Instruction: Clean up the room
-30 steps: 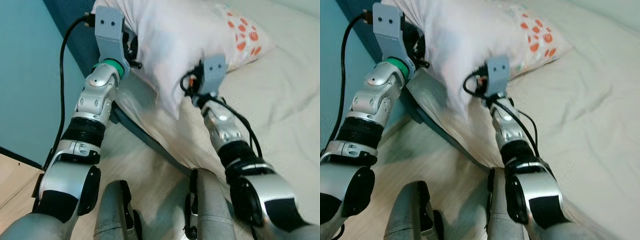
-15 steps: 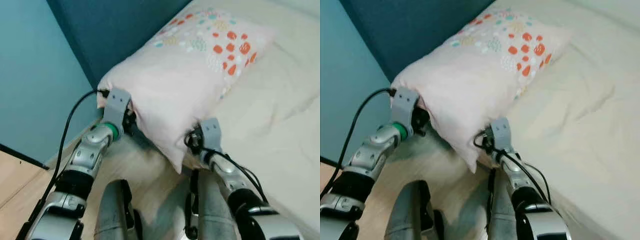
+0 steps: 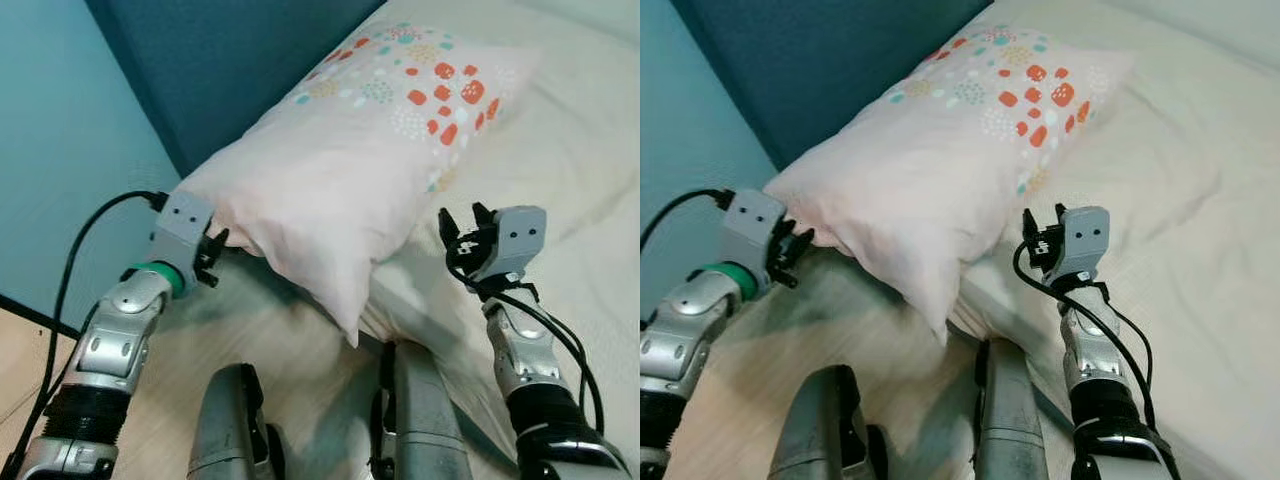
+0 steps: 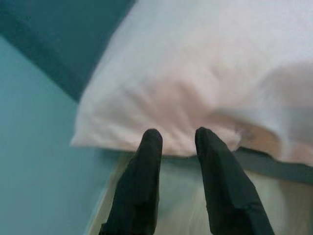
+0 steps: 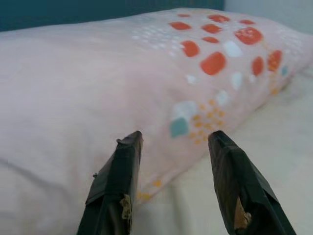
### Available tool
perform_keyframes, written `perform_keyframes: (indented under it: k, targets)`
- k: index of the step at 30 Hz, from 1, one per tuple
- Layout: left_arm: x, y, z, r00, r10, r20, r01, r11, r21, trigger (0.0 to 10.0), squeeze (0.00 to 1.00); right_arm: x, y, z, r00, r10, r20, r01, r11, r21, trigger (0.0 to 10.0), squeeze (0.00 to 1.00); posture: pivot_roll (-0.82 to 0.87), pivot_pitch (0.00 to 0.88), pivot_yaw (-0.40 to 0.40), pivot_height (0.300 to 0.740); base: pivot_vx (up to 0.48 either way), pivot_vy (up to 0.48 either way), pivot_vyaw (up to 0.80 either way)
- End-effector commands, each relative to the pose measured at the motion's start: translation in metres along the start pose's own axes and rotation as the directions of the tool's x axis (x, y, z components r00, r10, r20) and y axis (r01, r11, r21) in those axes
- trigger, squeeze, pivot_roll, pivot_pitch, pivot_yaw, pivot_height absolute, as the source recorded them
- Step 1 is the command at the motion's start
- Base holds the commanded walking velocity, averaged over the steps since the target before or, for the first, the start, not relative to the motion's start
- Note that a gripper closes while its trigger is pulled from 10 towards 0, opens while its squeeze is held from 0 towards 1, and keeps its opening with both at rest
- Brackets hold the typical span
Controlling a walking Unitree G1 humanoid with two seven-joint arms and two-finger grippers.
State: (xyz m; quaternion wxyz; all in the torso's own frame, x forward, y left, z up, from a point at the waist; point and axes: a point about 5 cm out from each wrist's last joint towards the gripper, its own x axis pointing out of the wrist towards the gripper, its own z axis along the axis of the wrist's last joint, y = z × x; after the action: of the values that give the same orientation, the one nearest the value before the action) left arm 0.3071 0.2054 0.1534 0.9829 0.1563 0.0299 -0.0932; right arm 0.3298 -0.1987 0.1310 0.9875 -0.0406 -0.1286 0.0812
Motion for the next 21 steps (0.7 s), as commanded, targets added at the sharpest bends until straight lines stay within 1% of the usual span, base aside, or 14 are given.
perform_keyframes:
  k: [1, 3, 4, 5, 6, 7, 8, 9, 11, 14, 15, 16, 17, 21]
  targets:
    - [-0.008, 0.004, 0.013, 0.997, 0.027, 0.069, -0.026, 0.999, -0.023, 10.0, 0.0, -0.001, 0.006, 0.003, 1.0, 0.025, 0.013, -0.025, 0.999, 0.022, 10.0, 0.0, -0.03, 0.122, 0.064, 0.589, 0.0, 0.0, 0.0]
    - [-0.021, 0.001, 0.038, 0.98, 0.063, 0.189, -0.044, 0.994, -0.103, 10.0, 0.0, 0.001, 0.017, 0.014, 0.997, 0.052, 0.062, -0.056, 0.997, 0.051, 10.0, 0.0, -0.02, 0.114, 0.05, 0.589, 0.0, 0.0, 0.0]
    - [-0.022, -0.007, 0.053, 0.965, 0.072, 0.252, -0.033, 0.987, -0.157, 10.0, 0.0, 0.002, 0.023, 0.019, 0.995, 0.046, 0.093, -0.053, 0.996, 0.078, 10.0, 0.0, -0.02, 0.103, 0.04, 0.589, 0.0, 0.0, 0.0]
    - [-0.022, -0.007, 0.053, 0.965, 0.072, 0.252, -0.033, 0.987, -0.157, 10.0, 0.0, 0.002, 0.023, 0.019, 0.995, 0.046, 0.093, -0.053, 0.996, 0.078, 10.0, 0.0, -0.02, 0.103, 0.04, 0.589, 0.0, 0.0, 0.0]
    - [-0.02, -0.015, 0.064, 0.952, 0.078, 0.297, -0.017, 0.979, -0.205, 10.0, 0.0, 0.004, 0.027, 0.023, 0.993, 0.033, 0.118, -0.047, 0.992, 0.114, 10.0, 0.0, -0.02, 0.099, 0.034, 0.594, 0.0, 0.0, 0.0]
    - [-0.02, -0.015, 0.064, 0.952, 0.078, 0.297, -0.017, 0.979, -0.205, 10.0, 0.0, 0.004, 0.027, 0.023, 0.993, 0.033, 0.118, -0.047, 0.992, 0.114, 10.0, 0.0, -0.02, 0.099, 0.034, 0.594, 0.0, 0.0, 0.0]
    - [-0.007, -0.033, 0.084, 0.928, 0.113, 0.354, 0.006, 0.948, -0.318, 10.0, 0.0, 0.009, 0.036, 0.029, 0.99, 0.024, 0.139, -0.046, 0.987, 0.156, 10.0, 0.0, -0.03, 0.081, 0.027, 0.604, 0.0, 0.0, 0.0]
    - [-0.007, -0.033, 0.084, 0.928, 0.113, 0.354, 0.006, 0.948, -0.318, 10.0, 0.0, 0.009, 0.036, 0.029, 0.99, 0.024, 0.139, -0.046, 0.987, 0.156, 10.0, 0.0, -0.03, 0.081, 0.027, 0.604, 0.0, 0.0, 0.0]
    - [0.009, -0.05, 0.099, 0.915, 0.119, 0.385, 0.037, 0.927, -0.374, 10.0, 0.0, 0.014, 0.042, 0.034, 0.988, 0.04, 0.146, -0.063, 0.985, 0.161, 10.0, 0.0, -0.04, 0.073, 0.022, 0.614, 0.0, 0.0, 0.0]
    - [0.016, -0.058, 0.106, 0.911, 0.104, 0.4, 0.062, 0.923, -0.381, 10.0, 0.0, 0.015, 0.042, 0.037, 0.988, 0.049, 0.149, -0.073, 0.985, 0.157, 10.0, 0.0, -0.05, 0.069, 0.019, 0.624, 0.0, 0.0, 0.0]
    - [0.019, -0.062, 0.109, 0.909, 0.088, 0.407, 0.075, 0.927, -0.368, 10.0, 0.0, 0.016, 0.04, 0.038, 0.987, 0.05, 0.15, -0.073, 0.986, 0.153, 10.0, 0.0, -0.05, 0.065, 0.021, 0.628, 0.0, 0.0, 0.0]
    - [0.019, -0.062, 0.109, 0.909, 0.088, 0.407, 0.075, 0.927, -0.368, 10.0, 0.0, 0.016, 0.04, 0.038, 0.987, 0.05, 0.15, -0.073, 0.986, 0.153, 10.0, 0.0, -0.05, 0.065, 0.021, 0.628, 0.0, 0.0, 0.0]
    - [0.022, -0.065, 0.11, 0.912, 0.069, 0.404, 0.082, 0.935, -0.344, 10.0, 0.0, 0.015, 0.036, 0.039, 0.988, 0.047, 0.146, -0.068, 0.987, 0.146, 10.0, 0.0, -0.06, 0.063, 0.021, 0.633, 0.0, 0.0, 0.0]
    - [0.025, -0.066, 0.107, 0.921, 0.059, 0.385, 0.079, 0.94, -0.333, 10.0, 0.0, 0.014, 0.03, 0.039, 0.99, 0.033, 0.136, -0.052, 0.989, 0.142, 10.0, 0.0, -0.06, 0.062, 0.027, 0.643, 0.0, 0.0, 0.0]
